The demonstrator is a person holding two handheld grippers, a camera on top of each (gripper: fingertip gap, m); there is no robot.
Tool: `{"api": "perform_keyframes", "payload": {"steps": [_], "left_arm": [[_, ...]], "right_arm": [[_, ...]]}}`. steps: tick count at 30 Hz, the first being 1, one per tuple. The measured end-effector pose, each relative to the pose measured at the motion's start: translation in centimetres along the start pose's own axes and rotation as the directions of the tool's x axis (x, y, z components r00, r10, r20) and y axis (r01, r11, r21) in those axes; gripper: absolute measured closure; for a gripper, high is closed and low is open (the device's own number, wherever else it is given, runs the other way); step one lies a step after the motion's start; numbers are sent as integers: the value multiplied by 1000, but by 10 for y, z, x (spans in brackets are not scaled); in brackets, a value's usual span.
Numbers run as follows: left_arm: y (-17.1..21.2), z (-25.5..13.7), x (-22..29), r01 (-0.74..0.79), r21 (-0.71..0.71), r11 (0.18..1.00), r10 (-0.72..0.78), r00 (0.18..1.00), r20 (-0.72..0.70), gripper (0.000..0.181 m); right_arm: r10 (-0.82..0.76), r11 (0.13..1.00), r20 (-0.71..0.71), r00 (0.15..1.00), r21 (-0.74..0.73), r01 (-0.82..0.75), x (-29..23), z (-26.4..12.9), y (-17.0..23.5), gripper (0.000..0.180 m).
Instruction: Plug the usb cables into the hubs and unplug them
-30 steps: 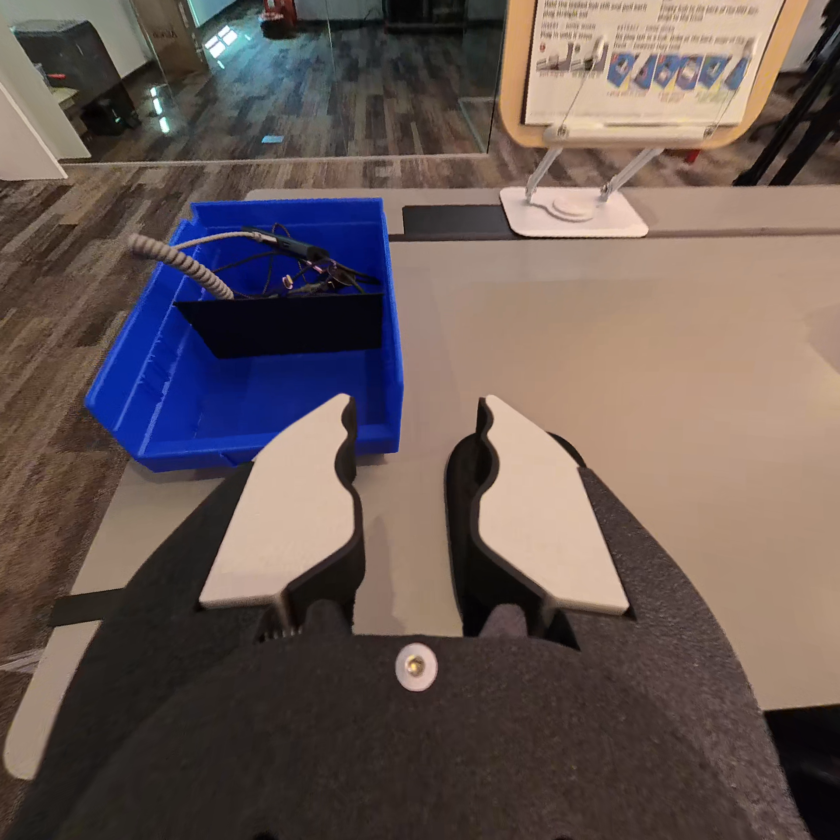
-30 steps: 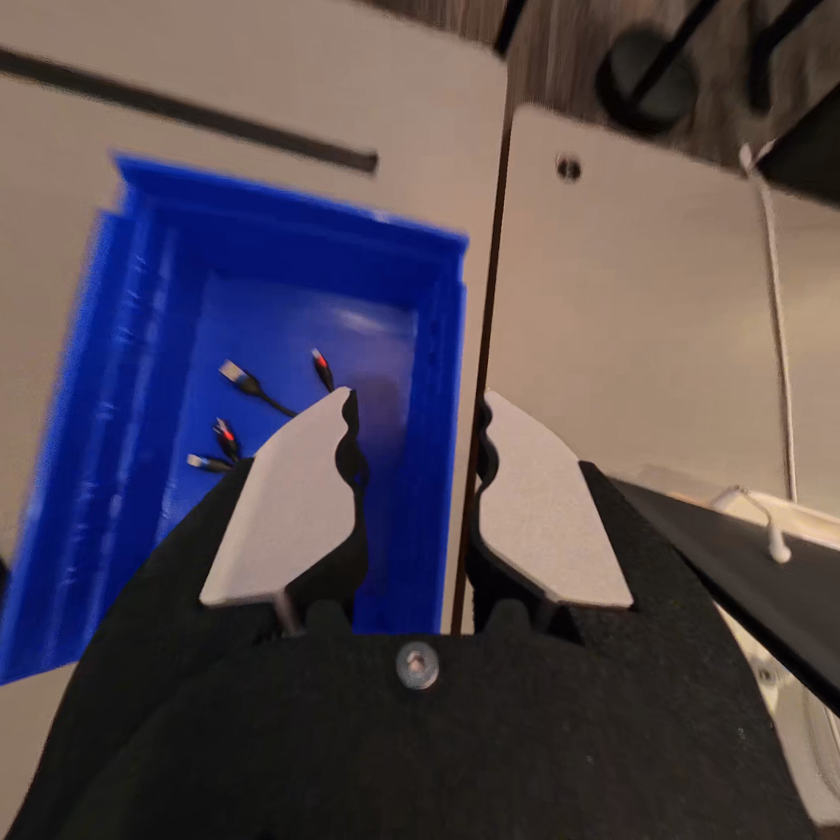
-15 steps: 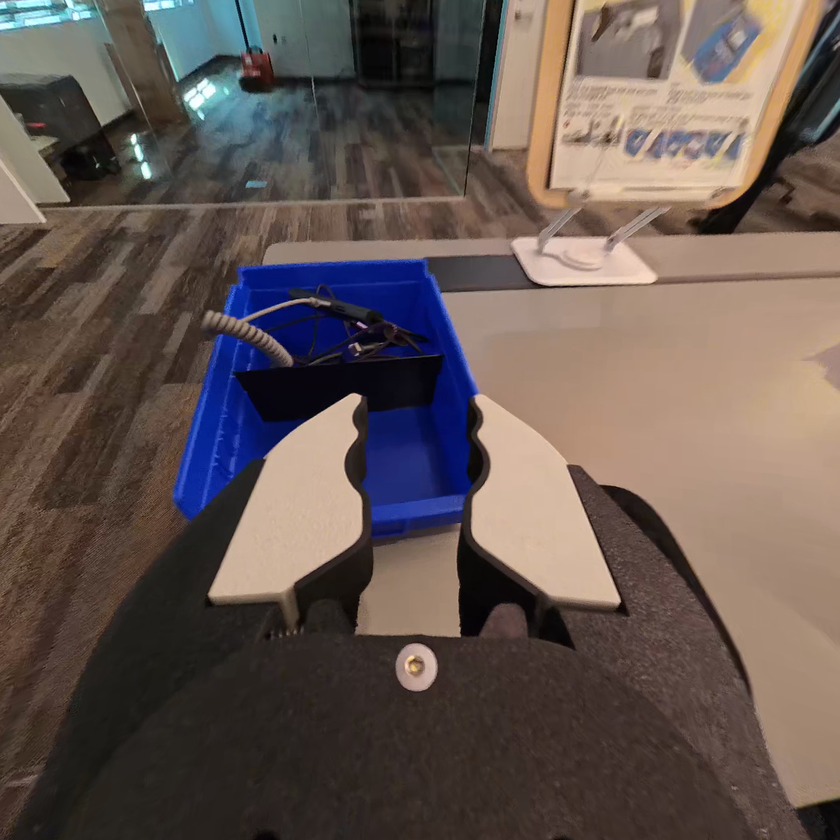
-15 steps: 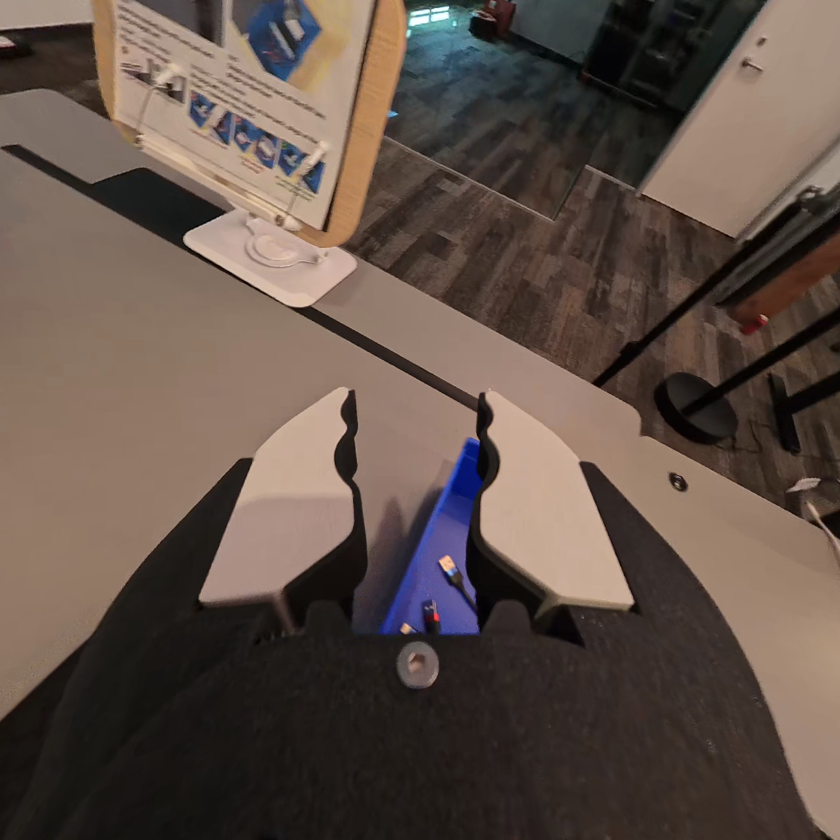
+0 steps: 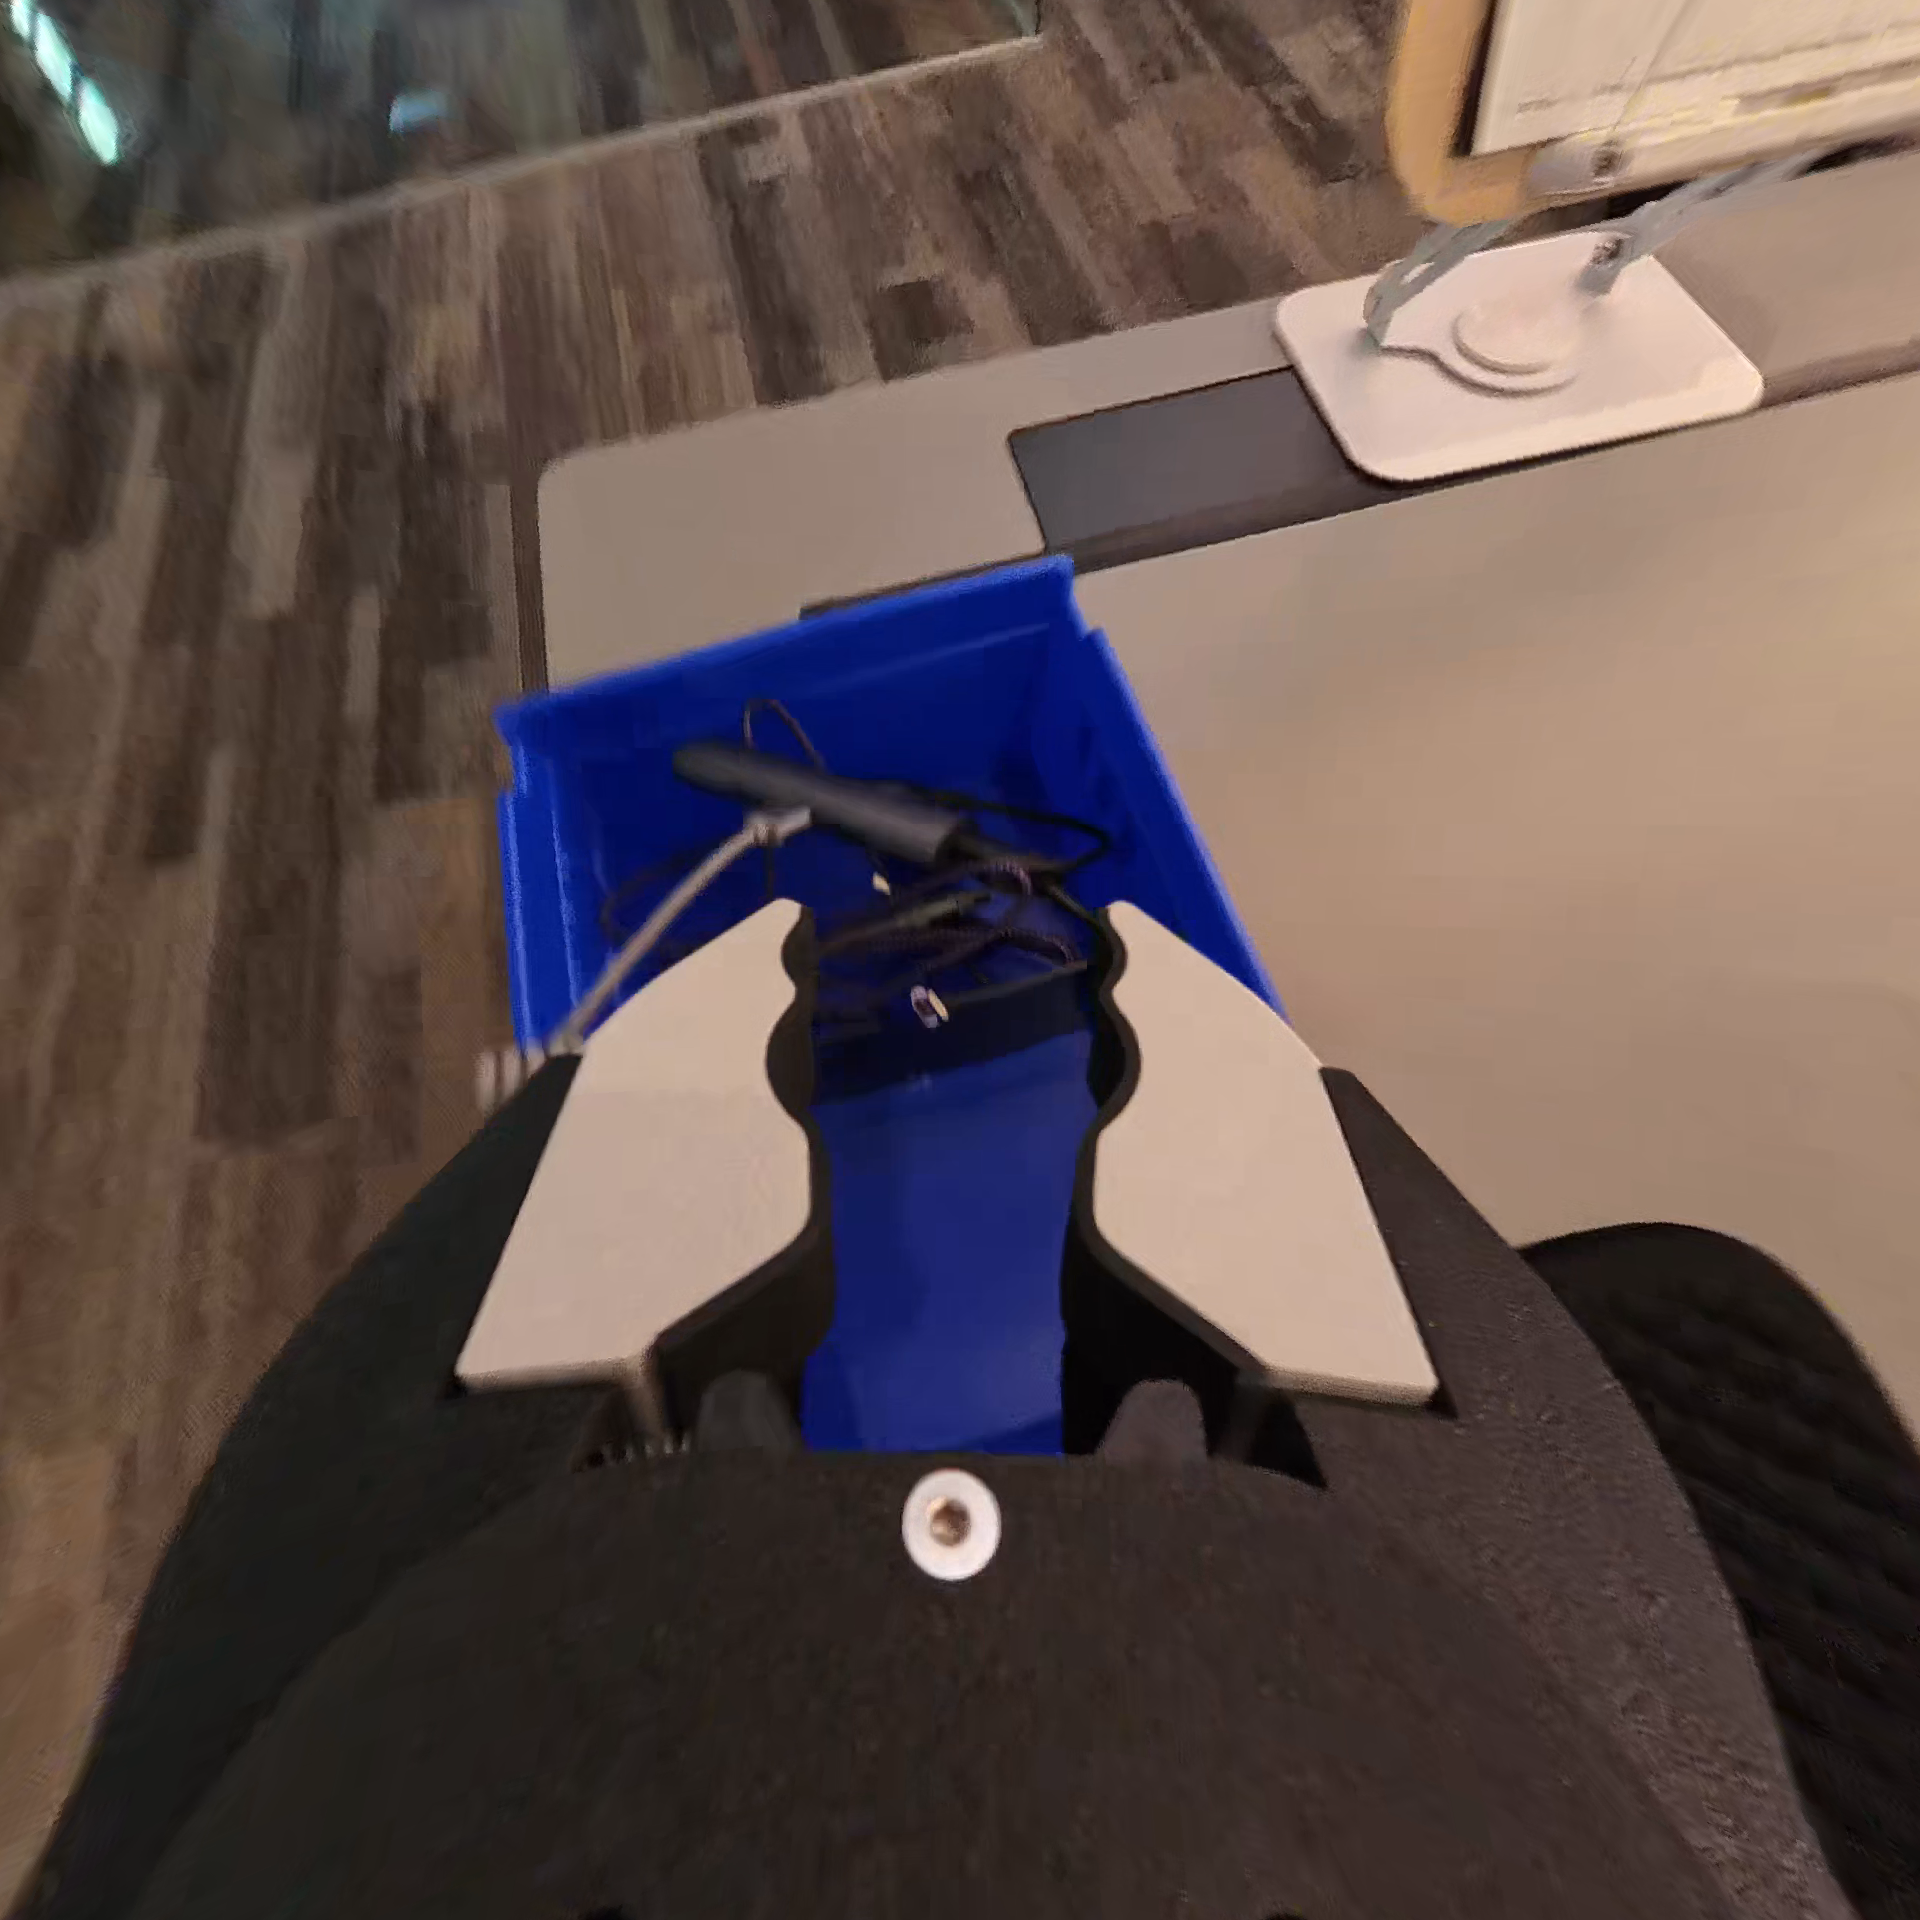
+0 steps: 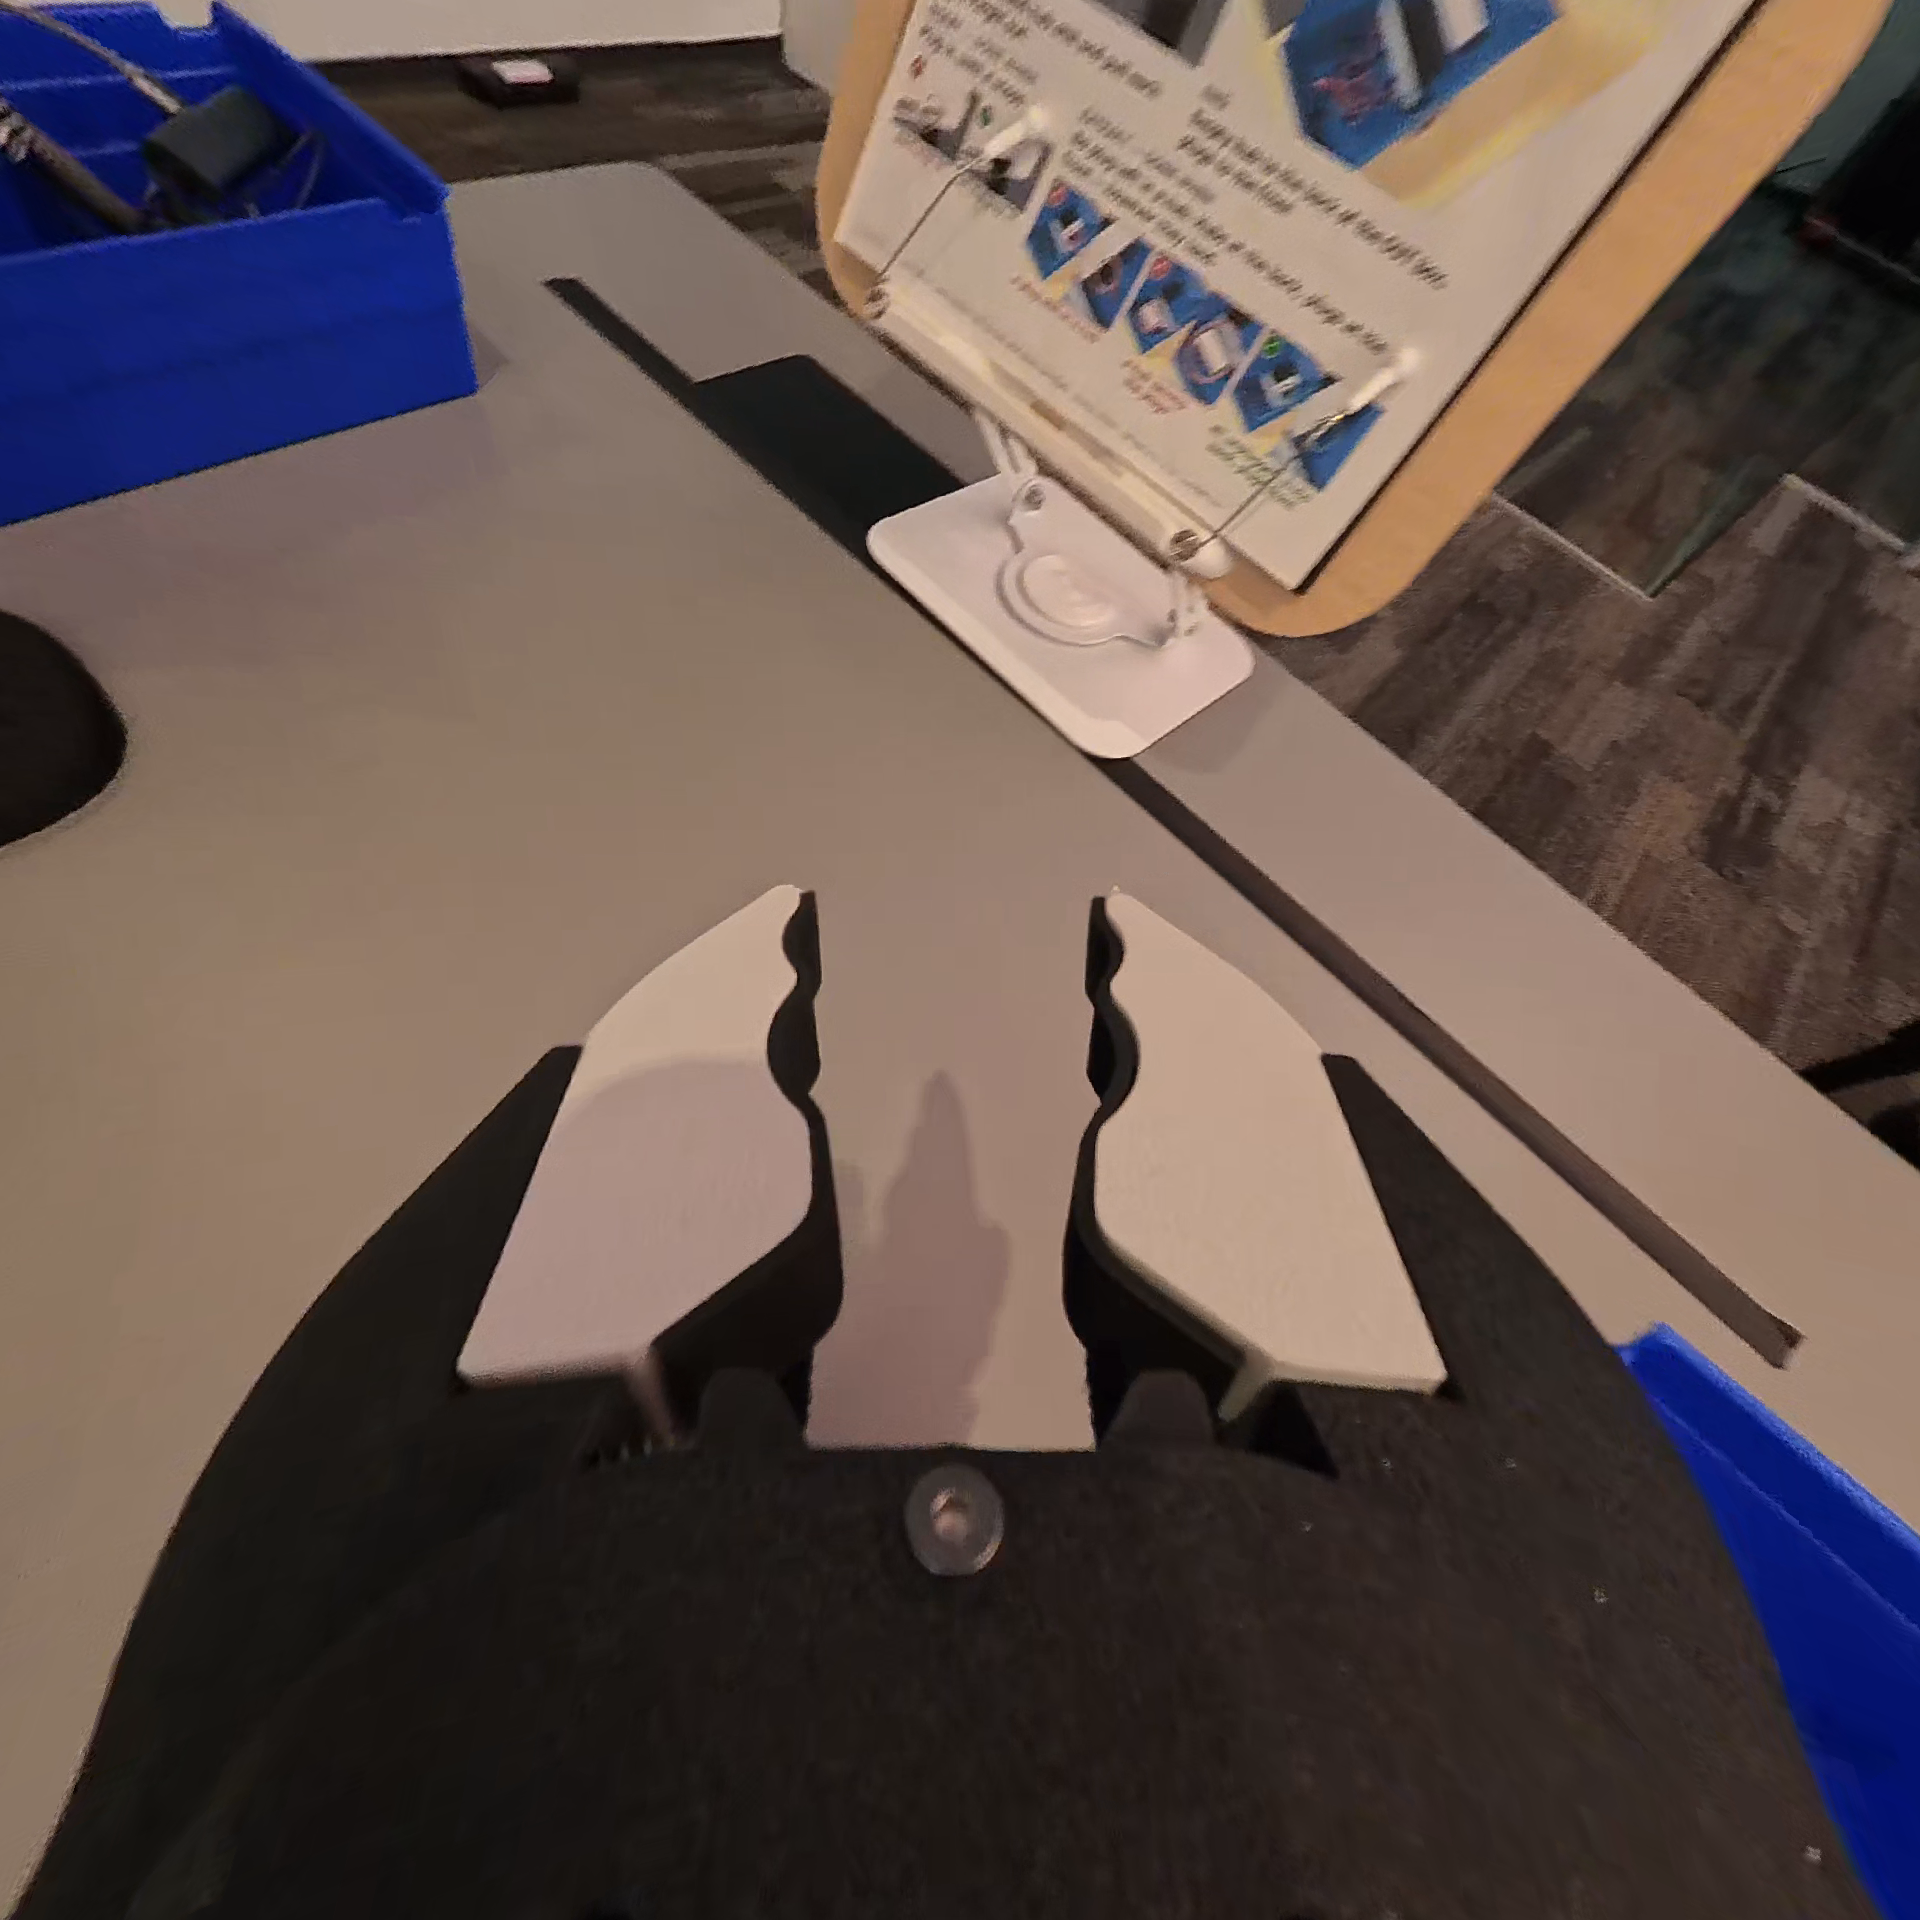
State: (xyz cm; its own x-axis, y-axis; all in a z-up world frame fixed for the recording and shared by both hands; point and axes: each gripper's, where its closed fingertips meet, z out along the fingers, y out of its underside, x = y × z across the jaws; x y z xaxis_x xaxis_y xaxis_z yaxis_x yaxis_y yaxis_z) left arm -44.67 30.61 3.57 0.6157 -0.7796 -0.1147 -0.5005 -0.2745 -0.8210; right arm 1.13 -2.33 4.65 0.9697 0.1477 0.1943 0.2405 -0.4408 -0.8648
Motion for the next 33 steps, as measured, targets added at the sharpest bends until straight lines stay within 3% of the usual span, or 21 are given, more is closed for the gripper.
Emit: {"api": "perform_keyframes", "payload": {"steps": [2, 5, 10, 18, 33], "left_arm": [[-10, 4, -1, -197, 30, 980, 197, 980, 2, 131], [-2, 17, -6, -482, -60, 874, 484, 875, 13, 133], [19, 48, -22, -687, -214, 694, 703, 712, -7, 134], [34, 83, -36, -807, -293, 512, 823, 559, -100, 129], [47, 115, -44, -851, -329, 409, 865, 476, -158, 130]], "right_arm": [[6, 1000, 49, 999, -6, -6, -13, 8, 5, 131], [44, 999, 121, 992, -6, -43, -27, 15, 14, 131], [135, 990, 192, 972, 18, -141, -32, 22, 26, 132], [248, 965, 208, 946, 31, -260, -20, 20, 45, 138], [303, 944, 226, 926, 65, -324, -17, 21, 56, 138]]}}
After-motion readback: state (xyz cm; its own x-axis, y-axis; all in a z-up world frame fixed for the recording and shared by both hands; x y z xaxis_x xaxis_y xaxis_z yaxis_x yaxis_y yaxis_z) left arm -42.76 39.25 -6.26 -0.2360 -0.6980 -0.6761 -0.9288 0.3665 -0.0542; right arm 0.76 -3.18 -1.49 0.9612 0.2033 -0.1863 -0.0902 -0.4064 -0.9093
